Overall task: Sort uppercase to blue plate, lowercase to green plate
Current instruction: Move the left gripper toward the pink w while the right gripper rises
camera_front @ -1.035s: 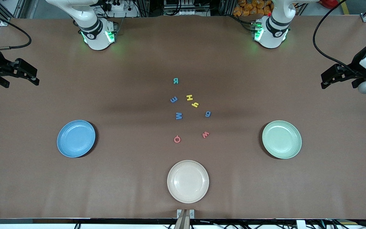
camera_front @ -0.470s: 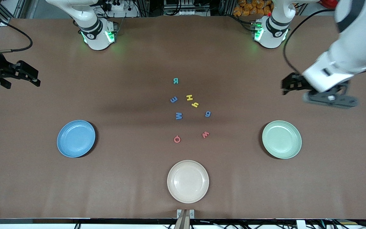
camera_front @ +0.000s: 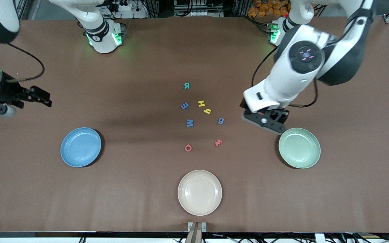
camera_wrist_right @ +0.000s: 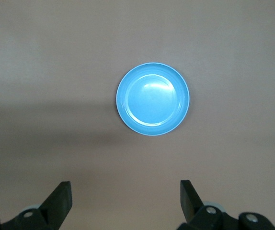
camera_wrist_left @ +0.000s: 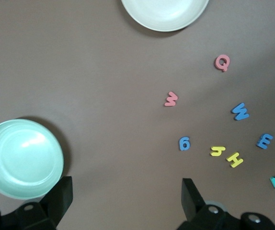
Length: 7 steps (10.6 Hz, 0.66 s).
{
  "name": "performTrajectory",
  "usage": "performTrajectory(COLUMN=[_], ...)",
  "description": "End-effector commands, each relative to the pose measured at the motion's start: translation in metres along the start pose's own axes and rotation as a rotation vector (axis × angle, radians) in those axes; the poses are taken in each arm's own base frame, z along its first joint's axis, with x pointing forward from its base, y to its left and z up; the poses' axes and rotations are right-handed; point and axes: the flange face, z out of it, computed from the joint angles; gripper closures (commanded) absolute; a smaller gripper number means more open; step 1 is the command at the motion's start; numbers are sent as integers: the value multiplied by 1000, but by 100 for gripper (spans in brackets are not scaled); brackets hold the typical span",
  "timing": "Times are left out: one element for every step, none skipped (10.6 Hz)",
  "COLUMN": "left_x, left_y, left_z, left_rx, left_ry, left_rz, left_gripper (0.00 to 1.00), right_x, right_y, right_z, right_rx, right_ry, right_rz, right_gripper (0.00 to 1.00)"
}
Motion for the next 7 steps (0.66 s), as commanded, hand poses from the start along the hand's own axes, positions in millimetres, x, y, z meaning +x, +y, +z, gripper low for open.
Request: performTrajectory(left_x=[18,24,28,32,37,43,49], left_y=[11,18,23,32,32,36,41], left_z=[32,47,59,76,93,113,133], left_rx=[-8,-18,-25,-32,-42,-53,-65], left_ry=[21,32,40,35,46,70,91], left_rz=[67,77,83,94,92,94,97], left_gripper=[0,0,0,0,0,0,0], right_x=[27,40,50,56,61,63,62], right_y=[7,13,14,8,0,-5,-8], right_z=[49,77,95,109,120,126,120], right_rx=[14,16,17,18,18,17,18], right_ry=[-33,-42,-38,-38,-43,-45,-43], right_rz=[5,15,16,13,3,-6,-14], right_gripper=[0,0,0,0,0,0,0])
